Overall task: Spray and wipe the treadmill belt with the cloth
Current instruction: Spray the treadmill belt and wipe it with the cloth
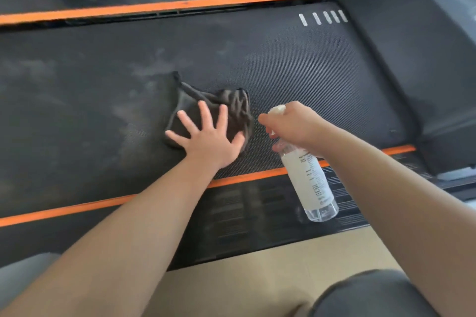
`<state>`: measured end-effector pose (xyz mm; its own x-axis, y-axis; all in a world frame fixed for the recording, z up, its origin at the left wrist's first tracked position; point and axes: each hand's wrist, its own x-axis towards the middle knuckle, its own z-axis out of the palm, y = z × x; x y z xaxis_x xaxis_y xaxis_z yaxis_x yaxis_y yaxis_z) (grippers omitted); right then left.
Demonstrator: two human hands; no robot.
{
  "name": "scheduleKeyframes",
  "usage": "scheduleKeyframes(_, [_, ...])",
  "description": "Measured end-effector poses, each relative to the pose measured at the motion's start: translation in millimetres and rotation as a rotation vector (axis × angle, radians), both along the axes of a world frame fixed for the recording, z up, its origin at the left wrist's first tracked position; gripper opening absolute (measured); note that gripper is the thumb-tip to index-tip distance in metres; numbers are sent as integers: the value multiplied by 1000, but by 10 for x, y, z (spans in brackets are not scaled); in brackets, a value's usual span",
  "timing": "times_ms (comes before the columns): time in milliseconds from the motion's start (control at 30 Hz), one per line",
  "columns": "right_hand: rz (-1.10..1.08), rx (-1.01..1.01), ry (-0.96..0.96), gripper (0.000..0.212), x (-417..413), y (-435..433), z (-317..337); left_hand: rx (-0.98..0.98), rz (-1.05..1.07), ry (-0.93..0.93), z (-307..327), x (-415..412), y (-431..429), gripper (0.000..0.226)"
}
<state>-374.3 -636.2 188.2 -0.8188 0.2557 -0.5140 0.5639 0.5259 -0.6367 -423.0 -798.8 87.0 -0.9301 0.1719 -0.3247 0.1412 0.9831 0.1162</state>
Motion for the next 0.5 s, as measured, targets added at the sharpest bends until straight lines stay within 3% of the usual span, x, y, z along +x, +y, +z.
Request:
scheduleKeyframes(100, [9,92,34,38,12,-28,13,41,-314,-10,-5,242,283,84])
scheduleKeyframes(200, [34,138,27,46,55,-31,-13,67,-413,-47,39,239,343,85])
scheduleKeyframes(400, [-79,85,39,64,92,12,-3,24,-82,-95,67,-54,-252,102])
scheduleKeyframes(500, [-83,-18,66,52,73,1,-36,33,200,-156,144,-240,-525,103])
